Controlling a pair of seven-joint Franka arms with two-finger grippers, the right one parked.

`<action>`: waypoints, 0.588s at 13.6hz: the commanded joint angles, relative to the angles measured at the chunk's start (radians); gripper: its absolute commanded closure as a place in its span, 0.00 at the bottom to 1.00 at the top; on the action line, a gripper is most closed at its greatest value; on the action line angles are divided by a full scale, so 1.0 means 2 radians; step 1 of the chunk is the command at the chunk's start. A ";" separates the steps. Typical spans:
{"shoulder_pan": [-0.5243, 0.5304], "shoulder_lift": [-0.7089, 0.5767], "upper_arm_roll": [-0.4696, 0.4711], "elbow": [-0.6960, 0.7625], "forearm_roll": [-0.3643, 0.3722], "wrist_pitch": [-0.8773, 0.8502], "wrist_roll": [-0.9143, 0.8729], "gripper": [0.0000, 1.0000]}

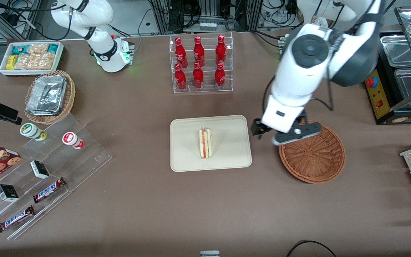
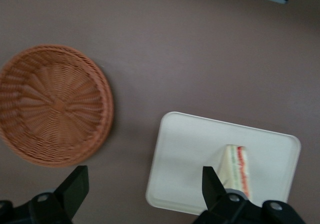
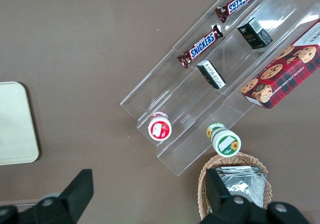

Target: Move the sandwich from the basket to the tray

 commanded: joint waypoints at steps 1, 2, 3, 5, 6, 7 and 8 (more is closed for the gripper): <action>0.057 -0.048 -0.005 -0.028 -0.036 -0.038 0.098 0.00; 0.082 -0.061 -0.005 -0.029 -0.039 -0.055 0.136 0.00; 0.096 -0.068 -0.005 -0.029 -0.040 -0.072 0.164 0.00; 0.126 -0.087 -0.005 -0.030 -0.043 -0.102 0.222 0.00; 0.138 -0.098 -0.005 -0.030 -0.043 -0.115 0.245 0.00; 0.144 -0.107 -0.005 -0.031 -0.043 -0.124 0.256 0.00; 0.149 -0.113 -0.005 -0.032 -0.043 -0.126 0.262 0.00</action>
